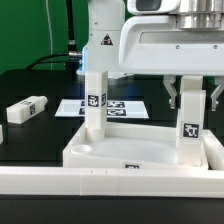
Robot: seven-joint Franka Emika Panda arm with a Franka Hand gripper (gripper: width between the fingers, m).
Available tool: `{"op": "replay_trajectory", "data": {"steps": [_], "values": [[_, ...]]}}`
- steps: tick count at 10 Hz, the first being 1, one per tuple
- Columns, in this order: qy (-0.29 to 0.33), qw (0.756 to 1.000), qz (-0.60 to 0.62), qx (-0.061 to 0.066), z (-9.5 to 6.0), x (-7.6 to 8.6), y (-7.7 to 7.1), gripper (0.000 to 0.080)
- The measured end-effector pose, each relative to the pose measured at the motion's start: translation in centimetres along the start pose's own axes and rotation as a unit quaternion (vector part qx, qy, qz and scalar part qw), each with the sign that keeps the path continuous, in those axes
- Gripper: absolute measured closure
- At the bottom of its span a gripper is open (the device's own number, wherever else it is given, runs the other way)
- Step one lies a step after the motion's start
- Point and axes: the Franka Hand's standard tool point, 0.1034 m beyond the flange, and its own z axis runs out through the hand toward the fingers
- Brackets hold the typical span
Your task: Assemble desk
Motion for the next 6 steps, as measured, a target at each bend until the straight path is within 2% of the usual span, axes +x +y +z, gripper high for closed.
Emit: {"op": "replay_trajectory", "data": {"steps": [2, 5, 6], "values": [[0.006, 0.995, 0.096, 0.004, 0.03, 0.06, 0.05, 0.0509], [0.003, 0.971, 0.24, 0.005, 0.04, -0.14, -0.16, 0.0509], [-0.001, 0.954, 0.299, 0.004, 0.03, -0.24, -0.24, 0.0509]]}}
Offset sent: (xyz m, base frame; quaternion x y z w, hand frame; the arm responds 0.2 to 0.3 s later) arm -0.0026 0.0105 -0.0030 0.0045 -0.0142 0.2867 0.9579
